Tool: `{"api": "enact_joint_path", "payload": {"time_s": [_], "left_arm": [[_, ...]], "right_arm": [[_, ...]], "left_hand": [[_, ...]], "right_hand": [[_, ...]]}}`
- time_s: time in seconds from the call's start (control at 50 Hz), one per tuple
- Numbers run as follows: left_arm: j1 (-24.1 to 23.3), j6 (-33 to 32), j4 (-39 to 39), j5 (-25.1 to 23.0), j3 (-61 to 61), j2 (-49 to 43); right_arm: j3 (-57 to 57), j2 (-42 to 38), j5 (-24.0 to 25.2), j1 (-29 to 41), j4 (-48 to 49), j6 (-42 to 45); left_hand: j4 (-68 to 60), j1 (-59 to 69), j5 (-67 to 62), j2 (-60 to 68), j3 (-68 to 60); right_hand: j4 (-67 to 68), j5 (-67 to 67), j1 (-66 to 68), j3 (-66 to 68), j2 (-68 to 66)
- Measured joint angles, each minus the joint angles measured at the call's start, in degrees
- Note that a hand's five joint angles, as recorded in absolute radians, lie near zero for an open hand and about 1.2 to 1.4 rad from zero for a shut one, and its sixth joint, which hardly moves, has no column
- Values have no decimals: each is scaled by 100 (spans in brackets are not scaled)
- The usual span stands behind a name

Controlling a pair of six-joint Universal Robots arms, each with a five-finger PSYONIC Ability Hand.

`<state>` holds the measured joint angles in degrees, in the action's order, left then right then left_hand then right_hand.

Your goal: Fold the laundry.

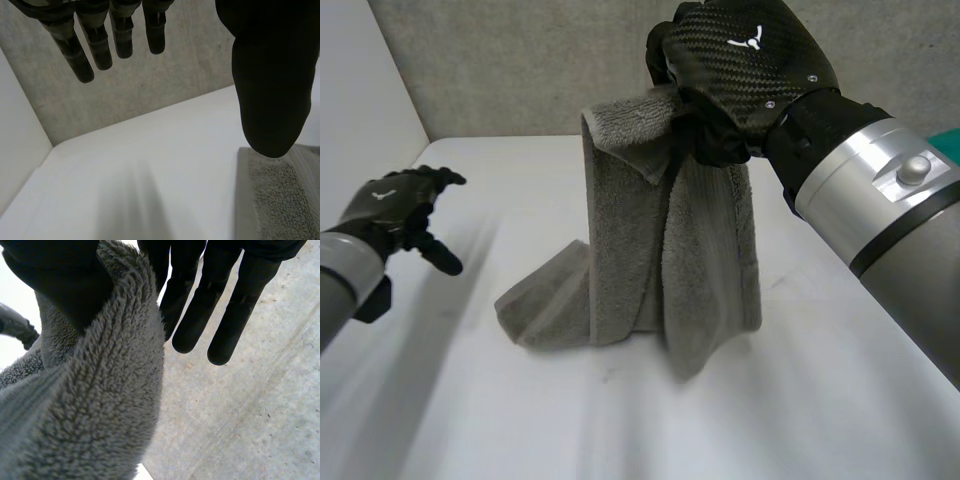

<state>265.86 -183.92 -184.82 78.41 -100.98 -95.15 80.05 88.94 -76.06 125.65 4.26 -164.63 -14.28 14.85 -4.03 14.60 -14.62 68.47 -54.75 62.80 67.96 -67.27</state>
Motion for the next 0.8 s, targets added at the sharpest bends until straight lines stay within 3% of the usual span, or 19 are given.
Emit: {"api": "enact_joint_path", "payload": {"time_s": [0.1, 0.18, 0.24, 0.34, 0.36, 0.44, 0.48, 0.5, 0.56, 0.66, 0.8], "left_arm": [[222, -34, 370, -858, -488, 279], [10, -39, 517, -1209, -754, 85], [-253, -31, 445, -1162, -795, -191], [-863, 24, 113, -592, -550, -875], [-1018, 43, 28, -377, -417, -1062], [-1298, 96, -97, 82, -51, -1408], [-1372, 137, -79, 222, 113, -1470], [-1394, 164, -44, 265, 188, -1445], [-1386, 227, 107, 285, 291, -1217], [-1077, 333, 501, -20, 331, -60], [-280, 376, 1232, -955, 541, 1467]], "right_arm": [[82, 230, 20, 68, 8, -24], [100, 399, 40, 122, 11, -129], [100, 478, 45, 150, 14, -192], [105, 640, 38, 175, 4, -349], [106, 678, 31, 162, -7, -398], [120, 750, 24, 68, -63, -521], [137, 785, 32, -36, -114, -582], [151, 803, 41, -127, -151, -613], [188, 842, 103, -423, -266, -664], [234, 825, 432, -1270, -614, -603], [159, 70, 1282, -2578, -1386, -3]], "left_hand": [[0, 0, 0, 0, 0], [0, 0, -2, 0, 0], [0, 0, -1, 0, 0], [-42, 43, -61, 36, -36], [-1168, 1307, -1202, 1130, -1127], [-2425, 2664, -2435, 2385, -2375], [-4813, 5042, -4791, 4825, -4728], [-5248, 5100, -5135, 5195, -5149], [-5409, 5100, -5170, 5356, -5314], [-5429, 5100, -5170, 5375, -5334], [-5432, 5100, -5169, 5389, -5351]], "right_hand": [[2, 0, 0, 0, 0], [16, 0, 0, 0, 0], [16, 0, 0, 0, 0], [16, 0, 0, 0, 0], [16, 0, 0, 0, 0], [16, 0, 0, 0, 0], [16, 0, 0, 0, 0], [16, 0, 0, 0, 0], [16, 0, 0, 0, 0], [16, 0, 0, 0, 0], [16, 0, 0, 0, 0]]}}
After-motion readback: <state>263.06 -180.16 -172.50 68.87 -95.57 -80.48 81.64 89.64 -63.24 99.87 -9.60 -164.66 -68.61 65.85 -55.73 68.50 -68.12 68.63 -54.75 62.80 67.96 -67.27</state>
